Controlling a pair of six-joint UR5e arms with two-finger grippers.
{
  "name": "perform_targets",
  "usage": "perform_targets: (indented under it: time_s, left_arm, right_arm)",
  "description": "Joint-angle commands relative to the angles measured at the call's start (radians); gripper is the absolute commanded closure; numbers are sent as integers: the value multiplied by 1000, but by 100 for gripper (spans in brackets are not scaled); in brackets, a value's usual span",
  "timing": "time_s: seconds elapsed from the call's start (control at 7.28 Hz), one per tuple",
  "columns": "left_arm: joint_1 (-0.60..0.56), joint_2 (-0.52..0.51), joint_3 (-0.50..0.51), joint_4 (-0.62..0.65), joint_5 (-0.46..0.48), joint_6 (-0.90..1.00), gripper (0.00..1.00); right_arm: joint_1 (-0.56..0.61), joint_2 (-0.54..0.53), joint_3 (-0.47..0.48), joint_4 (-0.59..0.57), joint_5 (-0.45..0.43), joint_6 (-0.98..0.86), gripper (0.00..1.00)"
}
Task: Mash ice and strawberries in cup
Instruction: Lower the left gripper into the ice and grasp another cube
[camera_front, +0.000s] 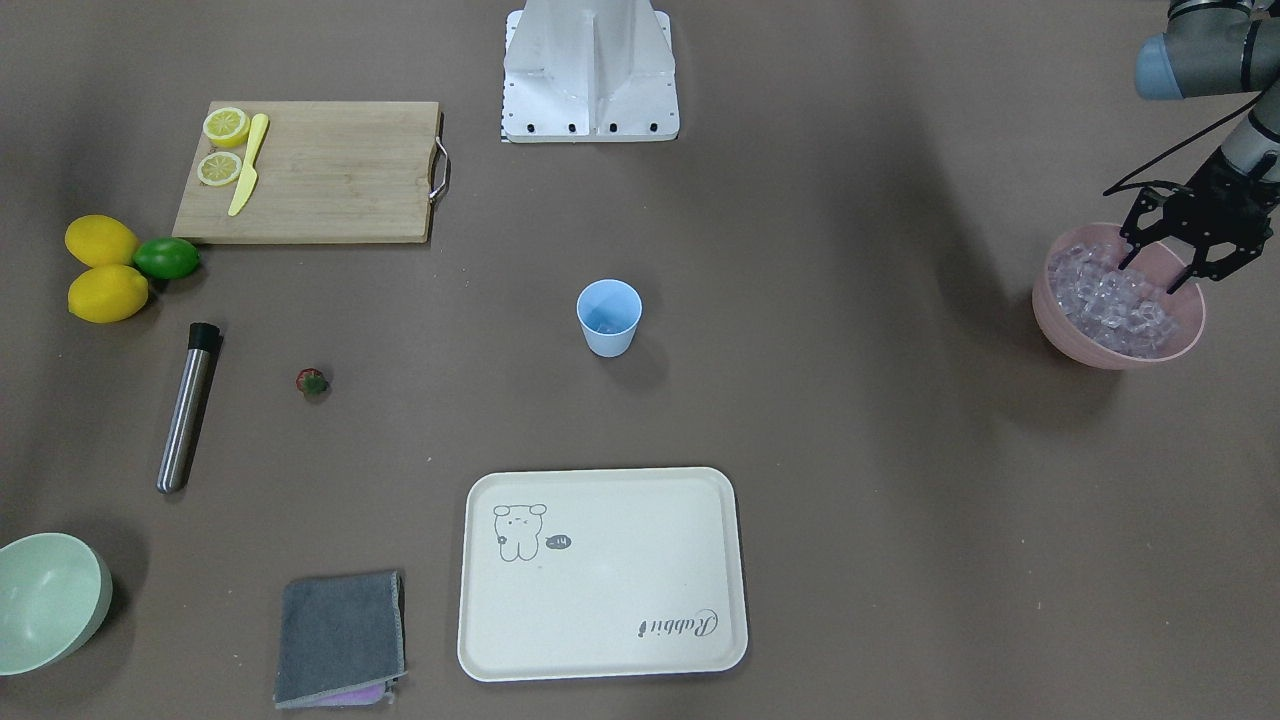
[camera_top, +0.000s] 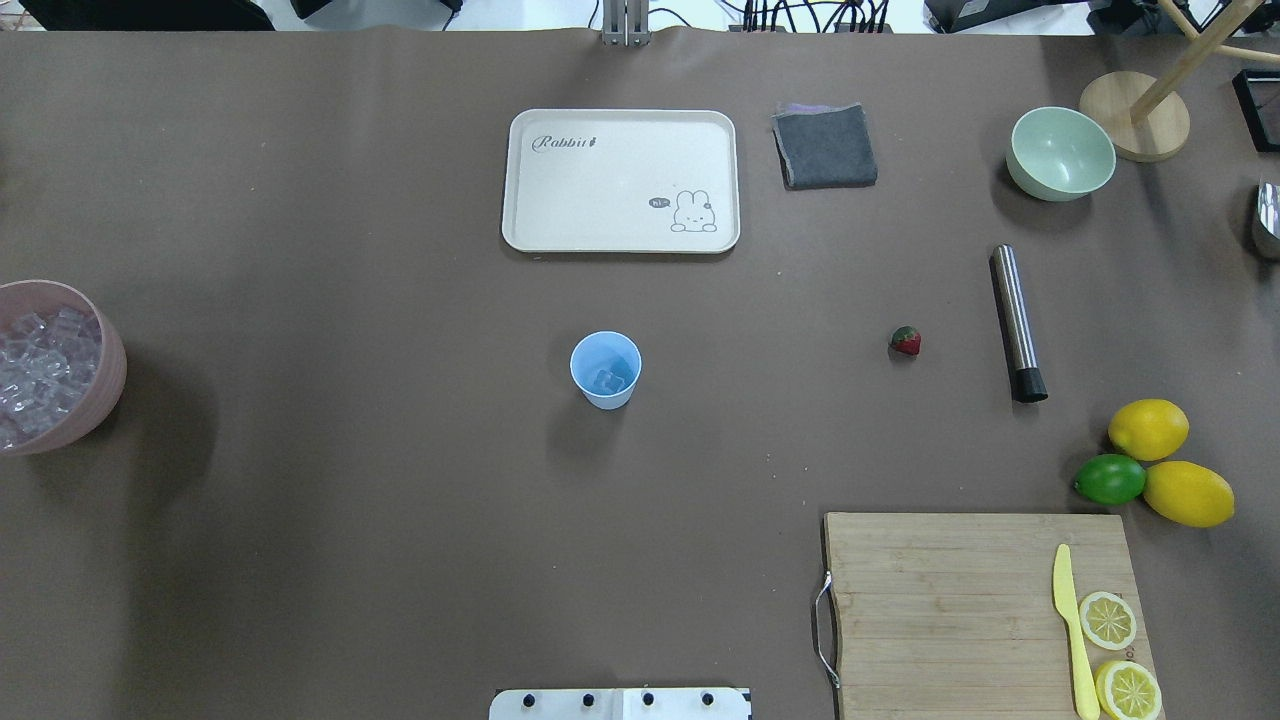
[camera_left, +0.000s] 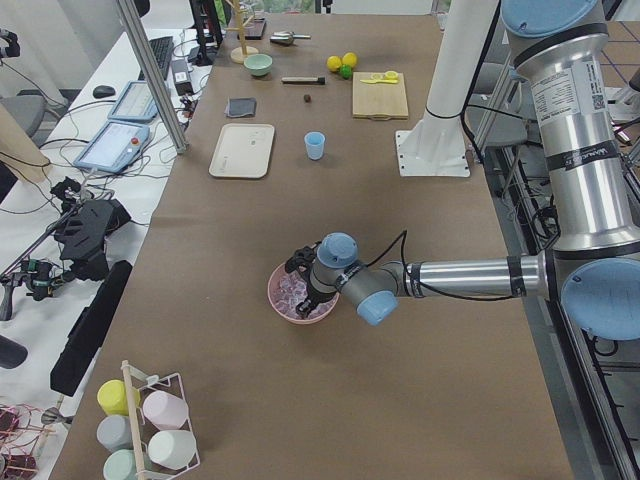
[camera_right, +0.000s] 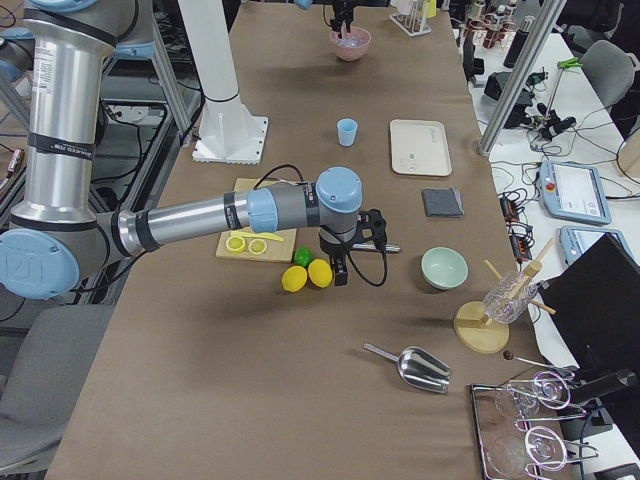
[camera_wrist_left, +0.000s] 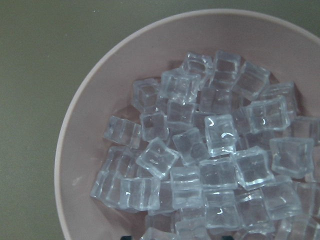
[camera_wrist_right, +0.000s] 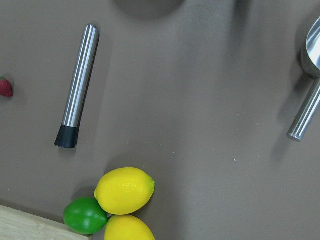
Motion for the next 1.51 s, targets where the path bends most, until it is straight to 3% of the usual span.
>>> perform_targets:
  time_s: [0.0,0.27,0.55,0.69,0.82,1.1,1.37]
  left_arm:
    - [11,0,1,0,1,0,34]
    - [16,0,4,0,7,0,41]
    - [21,0,4,-2,9,0,62]
    - [21,0,6,-2,9,0,73]
    - [21,-2,6,0,10,0,100]
    - [18,-5,0,4,-2,3,100]
    - [-33,-6,-20,13,-115,7,100]
  right_arm:
    - [0,0,0,0,0,0,0]
    - [2,-2,0,0,2,0,0]
    - [2,-5,2,0,2,0,0]
    - [2,-17,9,0,2,-1,0]
    - [3,-34,23,0,2,-2,0]
    - [2,-34,25,0,2,-2,0]
    - [2,-32,25,0,2,-2,0]
